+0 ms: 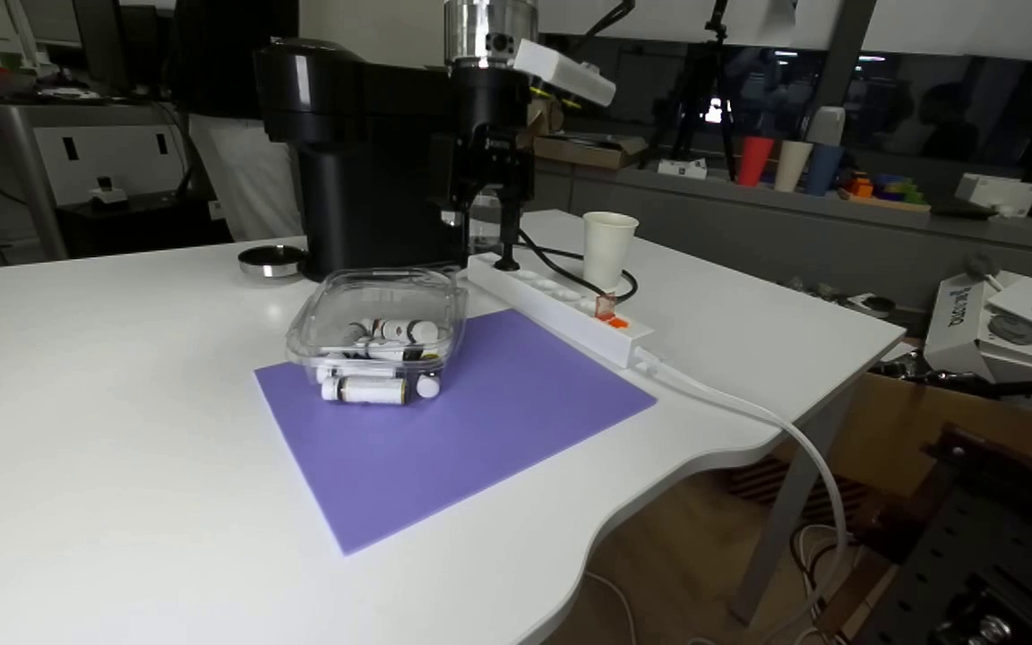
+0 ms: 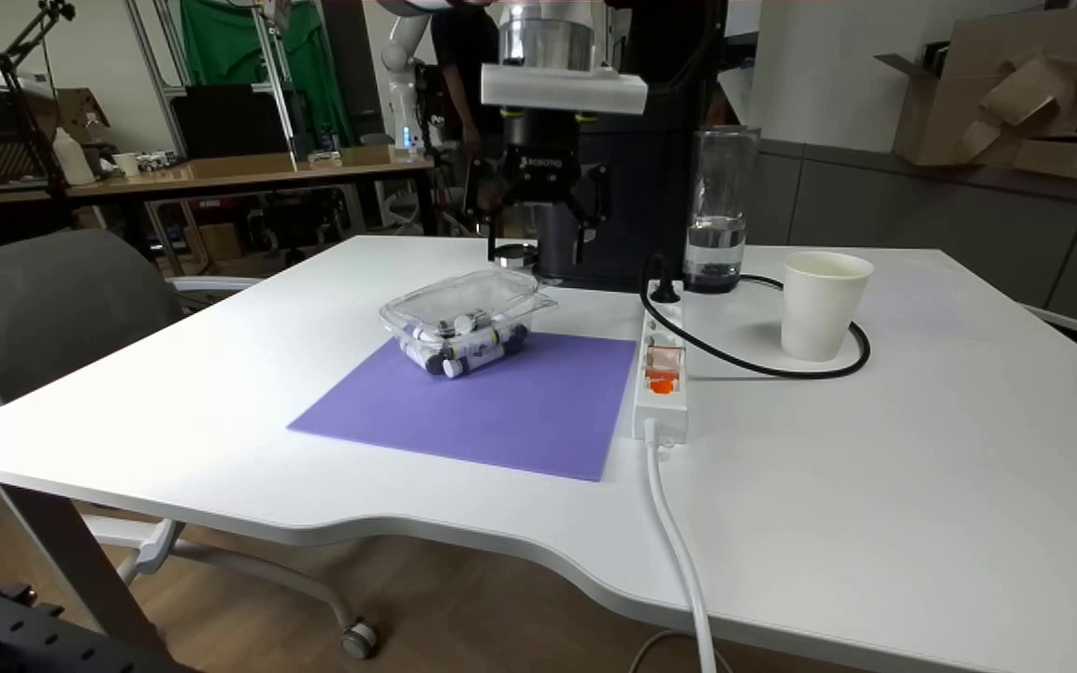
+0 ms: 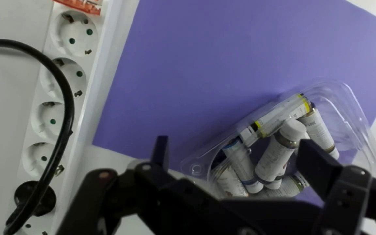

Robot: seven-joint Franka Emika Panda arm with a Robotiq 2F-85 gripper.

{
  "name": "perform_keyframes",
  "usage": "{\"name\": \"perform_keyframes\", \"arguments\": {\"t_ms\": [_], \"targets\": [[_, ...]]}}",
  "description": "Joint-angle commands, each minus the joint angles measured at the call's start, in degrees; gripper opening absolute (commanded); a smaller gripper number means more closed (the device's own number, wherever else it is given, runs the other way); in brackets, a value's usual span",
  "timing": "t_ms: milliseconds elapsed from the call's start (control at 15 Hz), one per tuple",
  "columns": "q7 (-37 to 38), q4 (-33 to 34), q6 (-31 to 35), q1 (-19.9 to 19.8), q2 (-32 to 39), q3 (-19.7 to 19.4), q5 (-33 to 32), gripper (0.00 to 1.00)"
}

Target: Open the lid of the bowl and remove one bottle from the bowl

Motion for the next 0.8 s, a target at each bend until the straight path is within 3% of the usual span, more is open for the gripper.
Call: {"name": "perform_keyframes", "arguments": {"t_ms": [0, 733], "targets": [[2.64, 6.63, -0.71, -0.95, 6.23, 1.87, -2.04, 1.00], [4.64, 18.55, -4.22, -3.77, 15.93, 5.13, -0.89, 1.00]]}}
